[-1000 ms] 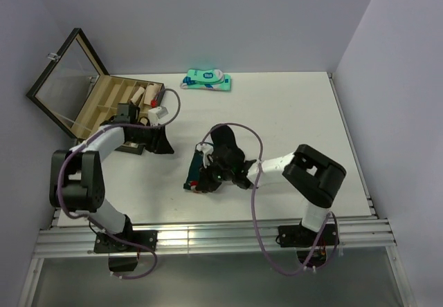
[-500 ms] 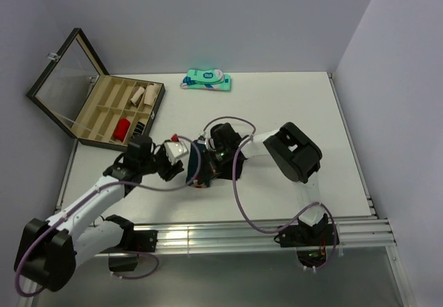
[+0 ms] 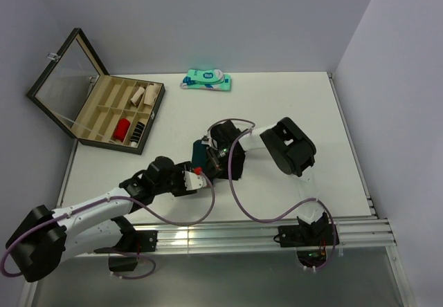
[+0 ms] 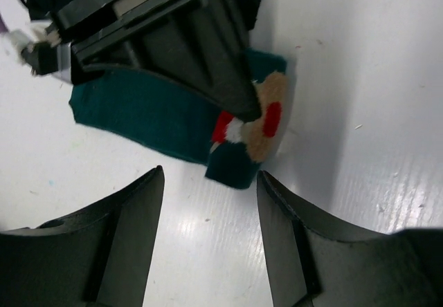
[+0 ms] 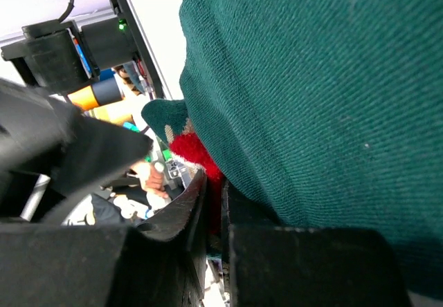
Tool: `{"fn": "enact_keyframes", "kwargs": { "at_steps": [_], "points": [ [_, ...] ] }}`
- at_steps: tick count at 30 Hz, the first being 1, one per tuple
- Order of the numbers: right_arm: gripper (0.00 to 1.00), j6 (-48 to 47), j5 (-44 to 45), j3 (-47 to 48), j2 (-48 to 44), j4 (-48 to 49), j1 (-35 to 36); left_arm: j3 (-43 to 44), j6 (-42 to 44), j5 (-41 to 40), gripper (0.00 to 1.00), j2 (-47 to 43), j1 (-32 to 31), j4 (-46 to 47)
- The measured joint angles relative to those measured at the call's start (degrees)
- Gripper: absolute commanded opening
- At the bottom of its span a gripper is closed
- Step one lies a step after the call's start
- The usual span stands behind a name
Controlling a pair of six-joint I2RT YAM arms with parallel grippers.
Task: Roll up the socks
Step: Roll the sock at the center of the board.
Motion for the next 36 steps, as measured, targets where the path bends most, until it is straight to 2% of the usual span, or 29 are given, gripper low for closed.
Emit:
{"fn": "enact_keyframes", "kwargs": {
  "at_steps": [9, 15, 21, 24, 29, 36],
  "points": [
    [0.10, -1.5, 0.0, 3.7, 1.8, -4.0, 0.0, -2.5, 0.9, -6.0, 0.61, 4.6, -10.3, 5.2],
    [0.10, -2.0, 0.0, 3.9, 1.9, -4.6, 0.0, -2.5, 0.8, -8.0, 0.58, 9.2, -11.1, 9.0],
    [0.09, -2.6, 0.0, 3.9, 1.9, -4.9, -0.1, -2.3, 0.4, -9.6, 0.51, 14.1, -11.1, 14.6],
    [0.09, -3.0, 0.0, 3.9, 1.9, -5.3, -0.1, -2.1, 0.2, -9.7, 0.45, 15.3, -10.7, 15.9],
    [0.10, -3.3, -0.1, 3.9, 1.9, -5.6, -0.3, -0.8, -0.3, -8.0, 0.26, 16.0, -8.6, 14.3],
    [0.19, -2.7, 0.0, 3.8, 1.7, -5.4, -0.5, 2.9, 0.0, -4.0, 0.06, 17.3, -6.6, 8.5]
  ]
}}
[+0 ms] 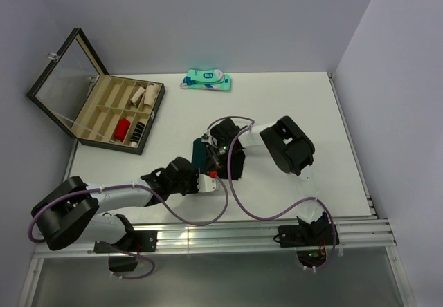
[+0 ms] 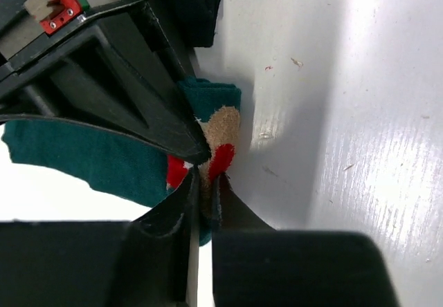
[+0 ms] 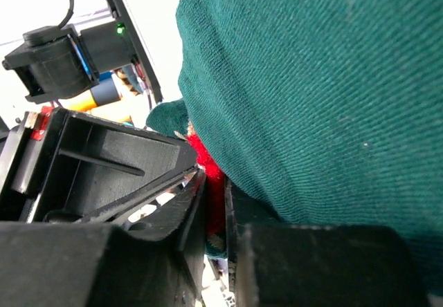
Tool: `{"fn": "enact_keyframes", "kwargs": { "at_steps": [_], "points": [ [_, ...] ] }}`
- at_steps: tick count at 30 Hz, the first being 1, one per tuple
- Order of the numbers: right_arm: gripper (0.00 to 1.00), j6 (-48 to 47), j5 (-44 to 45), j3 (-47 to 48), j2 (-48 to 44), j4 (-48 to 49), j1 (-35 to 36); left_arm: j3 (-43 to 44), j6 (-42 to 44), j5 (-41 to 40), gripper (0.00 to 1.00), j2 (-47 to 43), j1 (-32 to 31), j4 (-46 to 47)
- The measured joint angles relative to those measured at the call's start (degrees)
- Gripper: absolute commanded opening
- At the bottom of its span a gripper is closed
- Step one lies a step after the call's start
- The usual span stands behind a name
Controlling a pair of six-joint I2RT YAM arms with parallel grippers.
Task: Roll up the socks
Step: Roll the sock at the center of the board.
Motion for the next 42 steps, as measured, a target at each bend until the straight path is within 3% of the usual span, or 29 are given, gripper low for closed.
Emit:
{"fn": "enact_keyframes", "kwargs": {
  "at_steps": [7, 11, 21, 29, 34, 37, 42],
  "points": [
    [0.44, 2.4, 5.5, -3.7, -5.1, 2.1, -0.3, 5.8, 0.0, 5.9, 0.00, 2.1, 2.7, -8.6],
    [0.48, 4.2, 12.0, -7.9, -11.9, 4.0, -0.5, 7.2, 0.0, 9.9, 0.00, 2.1, 4.9, -12.7],
    [0.51, 10.5, 31.6, -17.2, -29.5, 10.7, -2.6, 12.2, 0.0, 19.3, 0.01, 3.8, 9.3, -24.4],
    [0.53, 14.3, 42.4, -33.5, -47.2, 18.2, -7.0, 22.7, 1.9, 28.7, 0.00, 13.4, 15.5, -37.4],
    [0.53, 13.2, 45.4, -41.0, -57.6, 23.0, -6.8, 32.6, 5.1, 33.5, 0.00, 23.1, 17.7, -50.6],
    [0.53, 10.8, 48.9, -44.1, -62.3, 25.0, -4.6, 38.2, 6.6, 36.5, 0.00, 29.5, 18.7, -58.1],
    [0.53, 5.1, 57.0, -47.1, -66.1, 27.5, 7.6, 43.4, 7.6, 40.0, 0.02, 36.4, 20.2, -68.1]
  ]
}}
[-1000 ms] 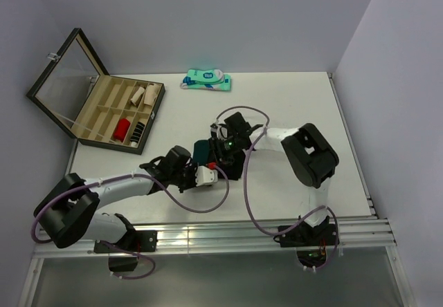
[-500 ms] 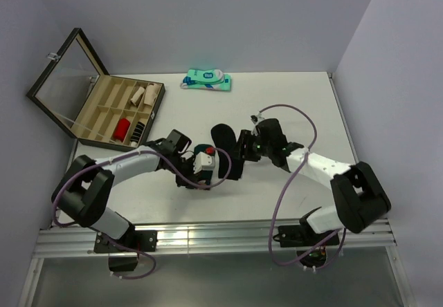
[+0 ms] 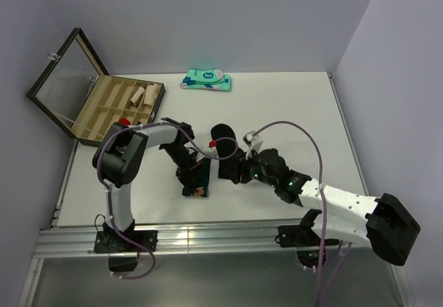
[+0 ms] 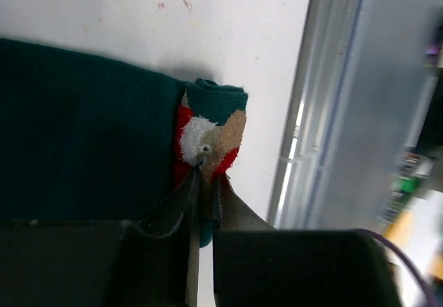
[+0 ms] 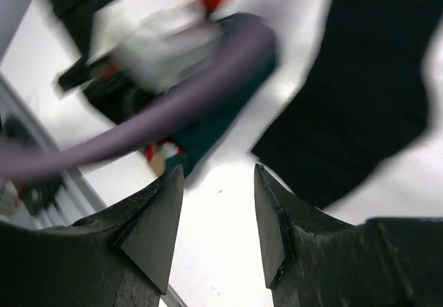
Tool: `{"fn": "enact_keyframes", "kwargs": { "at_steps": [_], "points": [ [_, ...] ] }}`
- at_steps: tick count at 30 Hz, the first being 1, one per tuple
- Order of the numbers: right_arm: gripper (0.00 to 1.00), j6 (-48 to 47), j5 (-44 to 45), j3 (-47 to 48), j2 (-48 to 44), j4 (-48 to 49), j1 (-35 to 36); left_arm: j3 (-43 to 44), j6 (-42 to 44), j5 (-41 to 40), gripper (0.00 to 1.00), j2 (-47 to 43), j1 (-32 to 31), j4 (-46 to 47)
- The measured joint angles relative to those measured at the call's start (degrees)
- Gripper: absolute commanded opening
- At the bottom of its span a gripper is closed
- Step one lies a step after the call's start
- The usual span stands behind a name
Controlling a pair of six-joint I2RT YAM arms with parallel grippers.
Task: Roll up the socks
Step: Roll the sock at the center of the board.
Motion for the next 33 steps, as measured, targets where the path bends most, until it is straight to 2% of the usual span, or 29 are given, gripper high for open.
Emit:
{"fn": "enact_keyframes", "kwargs": {
  "at_steps": [4, 8, 16, 20, 33],
  "points": [
    [0.53, -5.4, 4.1, -1.5, -0.7, 2.1, 10.4, 4.6, 1.2, 2.2, 0.03, 6.6, 1.6, -8.5],
    [0.53, -9.3, 6.1, -0.8, 1.3, 3.5, 15.0, 7.2, 1.6, 3.0, 0.04, 10.6, 2.7, -13.8],
    [0.53, -16.0, 10.3, 11.4, 18.8, 1.7, 24.4, 9.2, 1.3, 2.8, 0.04, 14.2, 3.1, -18.4],
    [0.53, -18.6, 11.4, 16.2, 25.3, 0.1, 27.2, 9.2, 1.3, 2.2, 0.04, 14.4, 3.5, -19.1],
    [0.54, -24.7, 15.3, 26.6, 37.2, -8.0, 31.8, 9.2, 1.6, 1.4, 0.05, 15.6, 4.0, -20.8]
  ]
}}
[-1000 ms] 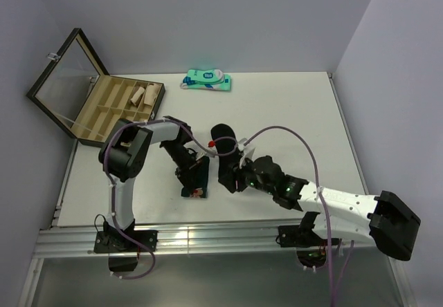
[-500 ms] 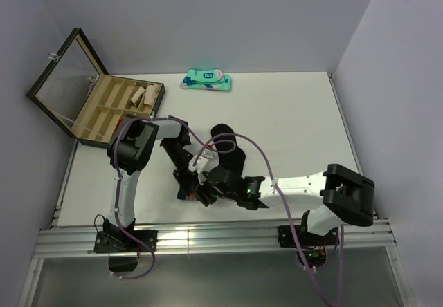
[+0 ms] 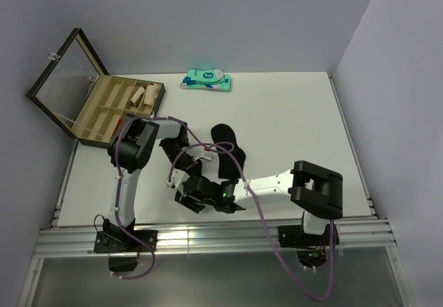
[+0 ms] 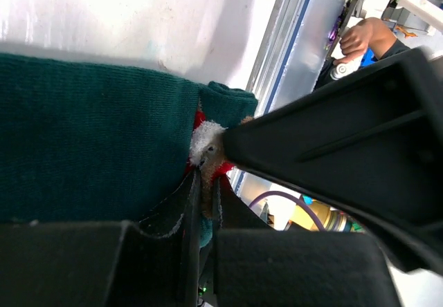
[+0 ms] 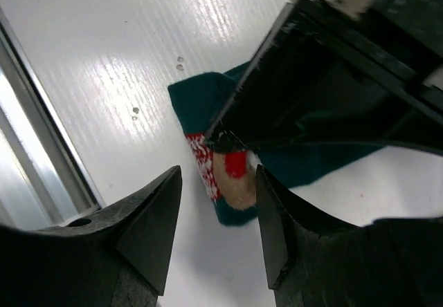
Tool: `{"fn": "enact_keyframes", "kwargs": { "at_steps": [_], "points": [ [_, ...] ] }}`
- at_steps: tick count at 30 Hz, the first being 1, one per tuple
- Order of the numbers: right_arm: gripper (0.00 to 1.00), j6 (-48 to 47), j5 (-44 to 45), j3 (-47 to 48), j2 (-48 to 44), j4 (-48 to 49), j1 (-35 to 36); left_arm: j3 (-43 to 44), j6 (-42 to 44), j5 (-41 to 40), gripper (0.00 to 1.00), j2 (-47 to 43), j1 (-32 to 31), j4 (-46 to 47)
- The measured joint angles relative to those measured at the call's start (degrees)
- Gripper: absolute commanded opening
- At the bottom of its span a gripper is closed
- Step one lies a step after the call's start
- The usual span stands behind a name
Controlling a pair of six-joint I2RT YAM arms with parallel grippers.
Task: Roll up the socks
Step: Roll the sock at the center of the board.
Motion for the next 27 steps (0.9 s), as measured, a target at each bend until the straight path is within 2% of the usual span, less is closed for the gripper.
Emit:
{"fn": "enact_keyframes", "kwargs": {
  "at_steps": [9, 12, 16, 18, 21, 25, 27],
  "points": [
    [0.50, -2.9, 6.1, 4.6, 6.9, -2.1, 2.3, 0.0, 0.9, -0.1, 0.09, 0.2, 0.2, -0.6],
    [0.42, -3.2, 8.1, 5.0, 8.0, -1.8, 2.6, 0.0, 1.4, 0.0, 0.14, 0.2, 0.2, -0.7],
    [0.19, -3.9, 10.0, 5.6, 8.7, -2.1, 3.5, -0.2, 2.6, -0.1, 0.22, 0.2, 0.5, -0.8],
    [0.15, -4.0, 10.5, 5.7, 8.8, -2.1, 3.8, -0.6, 3.0, 0.0, 0.25, -0.1, 0.7, -0.7],
    [0.13, -4.0, 10.4, 5.7, 8.8, -2.0, 3.8, -1.4, 2.8, 0.1, 0.34, -1.3, 1.2, 0.2],
    [0.10, -3.7, 10.2, 5.7, 8.8, -1.6, 3.4, -3.1, -0.6, -1.0, 0.38, -5.6, 2.2, 4.5],
    [0.10, -3.4, 9.6, 5.6, 8.7, -1.2, 2.8, -3.8, -2.8, -1.5, 0.38, -8.4, 2.8, 8.1]
  ]
}}
